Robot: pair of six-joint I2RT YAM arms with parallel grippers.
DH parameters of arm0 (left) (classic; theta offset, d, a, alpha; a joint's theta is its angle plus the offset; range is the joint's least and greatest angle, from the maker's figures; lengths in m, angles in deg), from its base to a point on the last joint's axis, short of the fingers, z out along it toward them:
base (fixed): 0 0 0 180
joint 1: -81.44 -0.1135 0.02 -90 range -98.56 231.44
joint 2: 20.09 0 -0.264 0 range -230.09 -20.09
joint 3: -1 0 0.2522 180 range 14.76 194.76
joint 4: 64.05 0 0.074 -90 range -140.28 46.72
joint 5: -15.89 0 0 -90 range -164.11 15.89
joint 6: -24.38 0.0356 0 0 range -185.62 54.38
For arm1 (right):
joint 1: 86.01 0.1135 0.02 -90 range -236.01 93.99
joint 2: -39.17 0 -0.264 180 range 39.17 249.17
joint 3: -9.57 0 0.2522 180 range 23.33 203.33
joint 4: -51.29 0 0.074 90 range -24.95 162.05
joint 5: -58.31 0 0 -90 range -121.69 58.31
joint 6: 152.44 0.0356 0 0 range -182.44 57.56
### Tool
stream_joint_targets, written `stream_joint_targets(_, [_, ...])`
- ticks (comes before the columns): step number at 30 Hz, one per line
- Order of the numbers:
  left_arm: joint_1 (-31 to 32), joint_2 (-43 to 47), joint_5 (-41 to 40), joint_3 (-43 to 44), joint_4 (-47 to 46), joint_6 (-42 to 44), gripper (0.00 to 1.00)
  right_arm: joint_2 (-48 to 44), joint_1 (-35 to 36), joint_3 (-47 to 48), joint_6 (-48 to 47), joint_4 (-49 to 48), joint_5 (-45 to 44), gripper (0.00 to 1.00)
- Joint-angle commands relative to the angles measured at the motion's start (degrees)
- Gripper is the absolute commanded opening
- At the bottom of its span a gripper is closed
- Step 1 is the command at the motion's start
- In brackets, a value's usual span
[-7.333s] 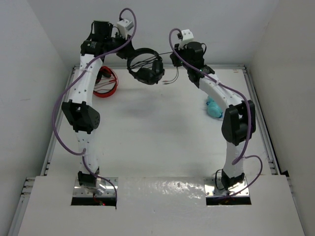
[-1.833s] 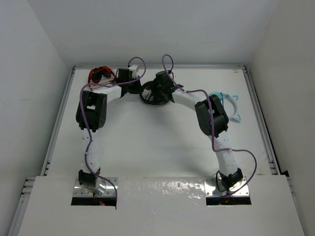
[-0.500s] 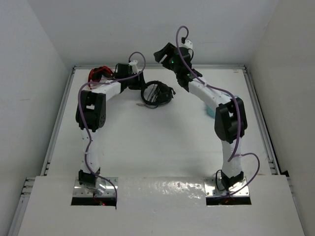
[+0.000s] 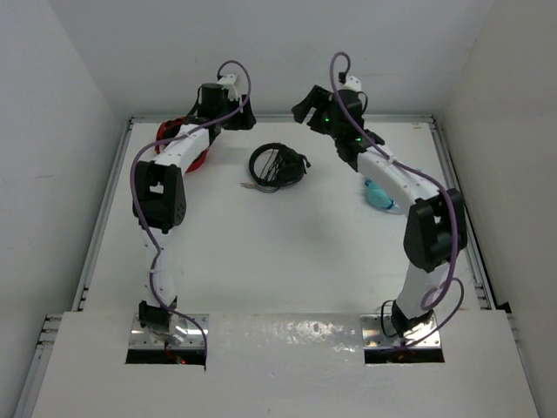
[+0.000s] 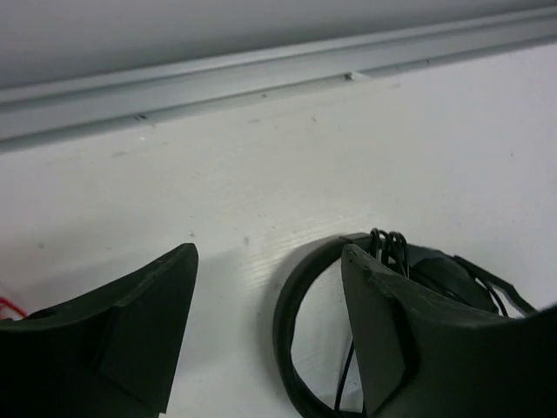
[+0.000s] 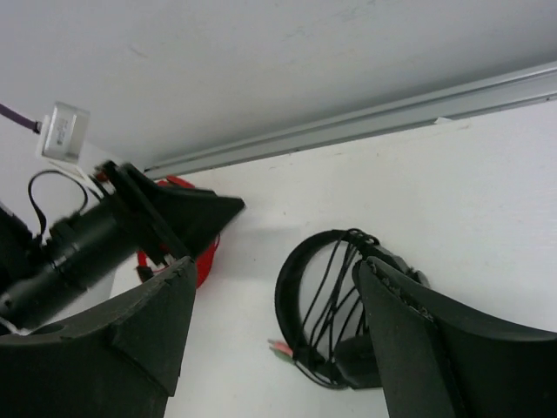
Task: Wrap the headphones
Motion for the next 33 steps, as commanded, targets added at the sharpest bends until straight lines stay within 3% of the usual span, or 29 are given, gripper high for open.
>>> stream_joint_targets(1, [-1.6, 2.3, -6.1, 6.1, 5.0, 1.5, 0.65, -8.0, -5.0, -1.6, -1.7, 1.9, 6.6, 0.75])
stream_joint_targets(4, [-3.3, 3.6, -14.2, 11.7, 11.7, 4.6, 0.73, -11.7, -14.2, -2.3, -2.8, 10.4, 13.8, 0.78])
stream_joint_targets(7, [-6.2, 6.8, -23.4, 13.3, 16.0, 10.1, 0.78, -15.1, -19.4, -2.5, -9.3, 26.1, 8.8, 0.83])
stream_joint_targets(9, [-8.4, 8.4, -28.0, 12.4, 17.7, 11.0, 0.81, -16.7, -22.0, -4.0, -12.5, 30.6, 6.3, 0.87])
stream_joint_targets(11, [-13.5, 11.2, -30.7, 11.2, 19.8, 10.6, 0.84, -19.0, -26.5, -6.6, -13.3, 35.3, 2.3, 0.99])
stream_joint_targets(13, [-19.6, 14.8, -30.4, 8.4, 22.0, 9.2, 0.85, -21.0, -30.4, -6.6, -13.3, 38.3, 0.6, 0.99])
stream_joint_targets(16, [-25.0, 21.3, -28.2, 2.1, 22.2, 8.8, 0.85, -23.9, -31.5, -12.4, -11.6, 39.0, -6.5, 0.99])
stream_joint_targets(23, [-25.2, 24.0, -26.8, -1.7, 27.3, 10.0, 0.88, -29.9, -31.4, -23.3, -4.0, 27.8, -10.2, 0.99])
stream_joint_targets(33, [-25.2, 26.5, -24.8, -4.4, 26.6, 9.1, 0.88, -31.5, -31.5, -25.1, -1.1, 28.1, -11.5, 0.99])
